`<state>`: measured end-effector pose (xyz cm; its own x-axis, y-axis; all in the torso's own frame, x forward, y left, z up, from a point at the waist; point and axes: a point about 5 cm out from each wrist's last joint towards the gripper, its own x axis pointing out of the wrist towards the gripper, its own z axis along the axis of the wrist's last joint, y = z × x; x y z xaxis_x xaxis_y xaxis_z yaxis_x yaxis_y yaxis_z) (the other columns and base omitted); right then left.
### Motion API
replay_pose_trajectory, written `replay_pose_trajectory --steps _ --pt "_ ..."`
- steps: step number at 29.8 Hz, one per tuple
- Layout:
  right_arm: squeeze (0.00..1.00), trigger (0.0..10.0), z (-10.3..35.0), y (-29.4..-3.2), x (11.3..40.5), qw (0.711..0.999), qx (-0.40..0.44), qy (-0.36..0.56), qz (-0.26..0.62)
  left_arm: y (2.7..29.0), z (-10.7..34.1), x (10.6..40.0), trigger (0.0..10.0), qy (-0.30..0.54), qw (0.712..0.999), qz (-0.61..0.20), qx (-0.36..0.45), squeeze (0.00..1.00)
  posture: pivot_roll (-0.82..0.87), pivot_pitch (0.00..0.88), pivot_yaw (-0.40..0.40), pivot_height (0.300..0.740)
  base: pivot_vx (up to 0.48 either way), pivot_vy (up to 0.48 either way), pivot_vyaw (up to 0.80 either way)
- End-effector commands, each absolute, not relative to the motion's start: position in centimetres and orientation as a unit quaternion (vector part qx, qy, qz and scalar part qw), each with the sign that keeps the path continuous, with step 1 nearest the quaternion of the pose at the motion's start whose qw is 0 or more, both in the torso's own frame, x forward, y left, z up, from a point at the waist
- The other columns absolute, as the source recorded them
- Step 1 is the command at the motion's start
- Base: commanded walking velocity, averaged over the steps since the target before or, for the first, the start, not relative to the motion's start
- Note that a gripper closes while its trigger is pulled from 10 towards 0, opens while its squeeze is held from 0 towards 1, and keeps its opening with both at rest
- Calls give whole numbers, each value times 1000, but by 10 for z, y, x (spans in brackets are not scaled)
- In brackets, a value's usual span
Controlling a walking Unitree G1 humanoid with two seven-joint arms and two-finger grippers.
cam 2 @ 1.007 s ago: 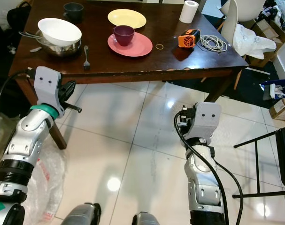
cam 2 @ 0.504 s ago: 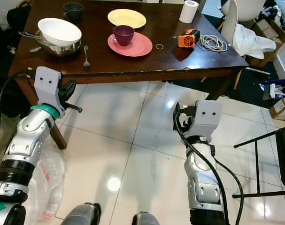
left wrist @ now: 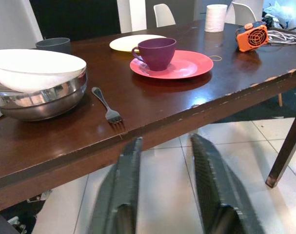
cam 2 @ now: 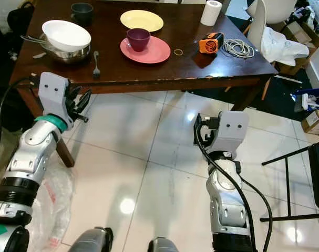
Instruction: Setting the table
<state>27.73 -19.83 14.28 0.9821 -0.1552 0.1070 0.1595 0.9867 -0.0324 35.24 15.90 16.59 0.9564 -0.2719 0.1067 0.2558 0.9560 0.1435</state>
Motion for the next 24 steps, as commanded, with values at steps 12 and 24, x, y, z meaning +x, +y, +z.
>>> replay_pose_trajectory --steps 12,24 --pt "0 10000 144 -201 275 994 -20 -61 -88 158 154 350 10000 -31 988 -139 63 0 106 0 2 740 0 0 0" --pt "0 10000 149 -200 267 993 -1 -93 -76 155 149 341 10000 -49 984 -153 78 0 96 0 -7 740 0 0 0"
